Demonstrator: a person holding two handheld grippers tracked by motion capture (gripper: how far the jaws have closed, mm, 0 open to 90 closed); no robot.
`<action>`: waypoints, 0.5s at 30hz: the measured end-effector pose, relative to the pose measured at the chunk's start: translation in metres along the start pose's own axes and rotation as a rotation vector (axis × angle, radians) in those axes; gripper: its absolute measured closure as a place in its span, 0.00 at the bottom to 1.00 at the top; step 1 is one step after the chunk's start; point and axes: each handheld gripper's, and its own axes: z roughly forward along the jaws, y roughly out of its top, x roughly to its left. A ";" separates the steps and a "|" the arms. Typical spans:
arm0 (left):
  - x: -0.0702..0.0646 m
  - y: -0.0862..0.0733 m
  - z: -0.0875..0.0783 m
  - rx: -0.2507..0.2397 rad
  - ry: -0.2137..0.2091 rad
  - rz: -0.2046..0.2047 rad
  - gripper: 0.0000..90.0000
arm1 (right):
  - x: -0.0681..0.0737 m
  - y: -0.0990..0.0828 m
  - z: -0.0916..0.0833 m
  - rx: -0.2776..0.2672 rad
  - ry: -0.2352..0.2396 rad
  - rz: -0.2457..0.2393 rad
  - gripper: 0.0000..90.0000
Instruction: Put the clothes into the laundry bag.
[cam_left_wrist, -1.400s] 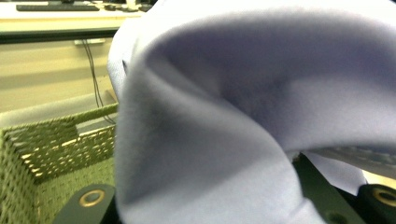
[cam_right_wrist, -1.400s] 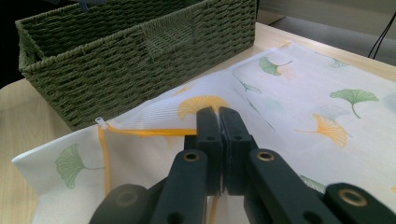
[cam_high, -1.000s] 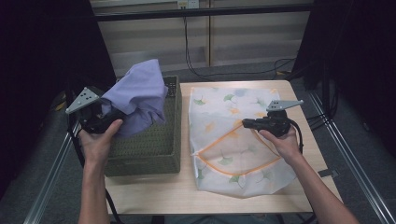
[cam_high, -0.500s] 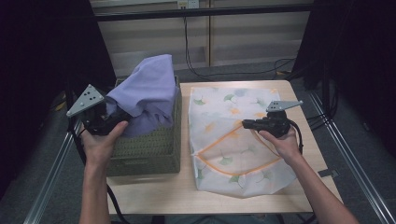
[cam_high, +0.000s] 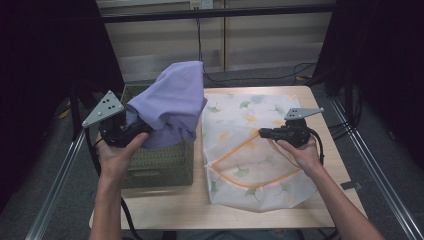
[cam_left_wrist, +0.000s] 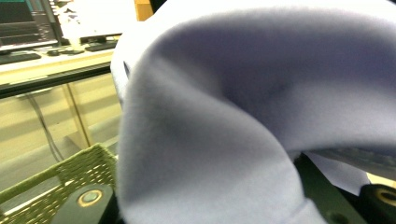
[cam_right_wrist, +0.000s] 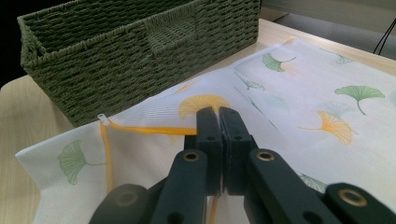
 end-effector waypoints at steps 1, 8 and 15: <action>-0.001 0.001 0.001 0.005 -0.001 0.001 0.80 | 0.000 0.000 0.000 0.000 -0.001 0.001 0.98; -0.014 0.003 0.008 0.002 -0.040 0.013 0.80 | 0.000 0.001 -0.001 -0.004 -0.002 0.002 0.98; -0.020 -0.004 0.025 0.027 -0.110 0.010 0.80 | 0.003 0.001 0.001 0.001 0.005 -0.008 0.98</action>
